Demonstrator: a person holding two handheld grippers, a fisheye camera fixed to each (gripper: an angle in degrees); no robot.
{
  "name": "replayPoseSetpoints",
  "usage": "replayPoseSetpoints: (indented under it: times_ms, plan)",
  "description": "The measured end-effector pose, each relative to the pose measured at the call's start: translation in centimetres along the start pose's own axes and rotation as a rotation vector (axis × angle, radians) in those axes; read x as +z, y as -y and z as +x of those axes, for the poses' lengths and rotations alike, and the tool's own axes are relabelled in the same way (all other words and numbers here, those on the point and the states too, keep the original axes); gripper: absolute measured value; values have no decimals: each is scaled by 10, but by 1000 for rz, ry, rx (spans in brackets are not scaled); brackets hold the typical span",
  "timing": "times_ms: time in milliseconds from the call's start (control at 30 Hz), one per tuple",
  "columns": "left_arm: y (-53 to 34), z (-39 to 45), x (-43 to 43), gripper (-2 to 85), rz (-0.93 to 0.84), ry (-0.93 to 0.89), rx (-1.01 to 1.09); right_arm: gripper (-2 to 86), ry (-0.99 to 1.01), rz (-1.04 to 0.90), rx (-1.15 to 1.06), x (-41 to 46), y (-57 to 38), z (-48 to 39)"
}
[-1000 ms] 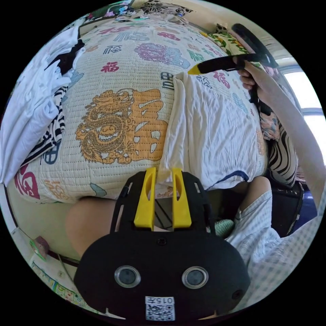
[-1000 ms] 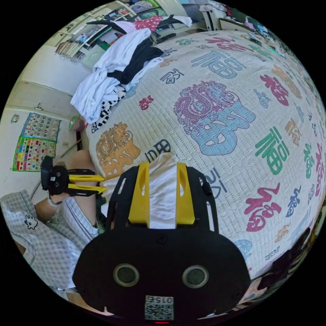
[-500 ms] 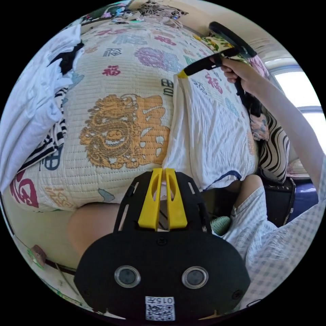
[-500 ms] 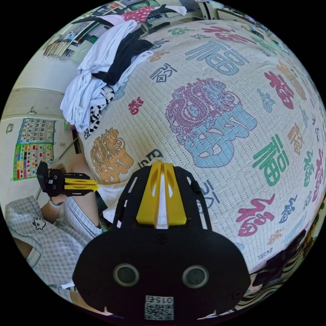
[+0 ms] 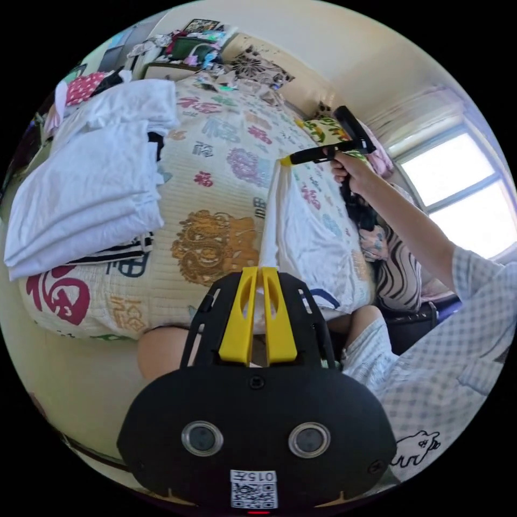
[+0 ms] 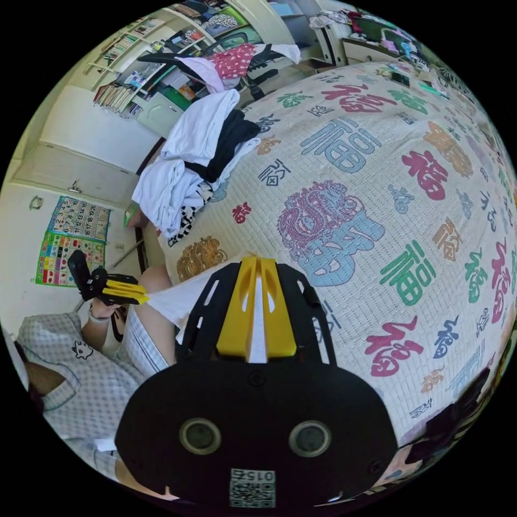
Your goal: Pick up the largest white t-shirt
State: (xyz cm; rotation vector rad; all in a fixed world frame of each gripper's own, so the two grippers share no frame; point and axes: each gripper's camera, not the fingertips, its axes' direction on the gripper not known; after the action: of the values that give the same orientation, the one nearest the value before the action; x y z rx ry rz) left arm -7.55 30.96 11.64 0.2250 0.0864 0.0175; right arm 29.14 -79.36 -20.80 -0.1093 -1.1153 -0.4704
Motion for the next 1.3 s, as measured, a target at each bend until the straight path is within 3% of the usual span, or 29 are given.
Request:
replayPoseSetpoints:
  times_ms: [200, 367, 667, 967, 1100, 1300]
  plan:
    - [-21, 99, 43, -3, -47, -194, 202, -3, 135, 147, 48, -70, -108, 35]
    - [-30, 207, 130, -2, -171, -336, 391, -2, 87, 245, 114, -118, -218, 68]
    - [-57, 352, 293, -1, -338, -330, 691, 1, 116, 286, 239, -142, -359, 147]
    - [-74, 395, 395, 5, -460, -222, 780, 8, 222, 361, 228, -167, -429, 187]
    - [-77, 397, 430, 23, -512, -201, 807, 26, 298, 421, 332, -182, -466, 208]
    - [-69, 392, 452, 68, -615, -309, 789, 85, 187, 547, 462, -230, -520, 200]
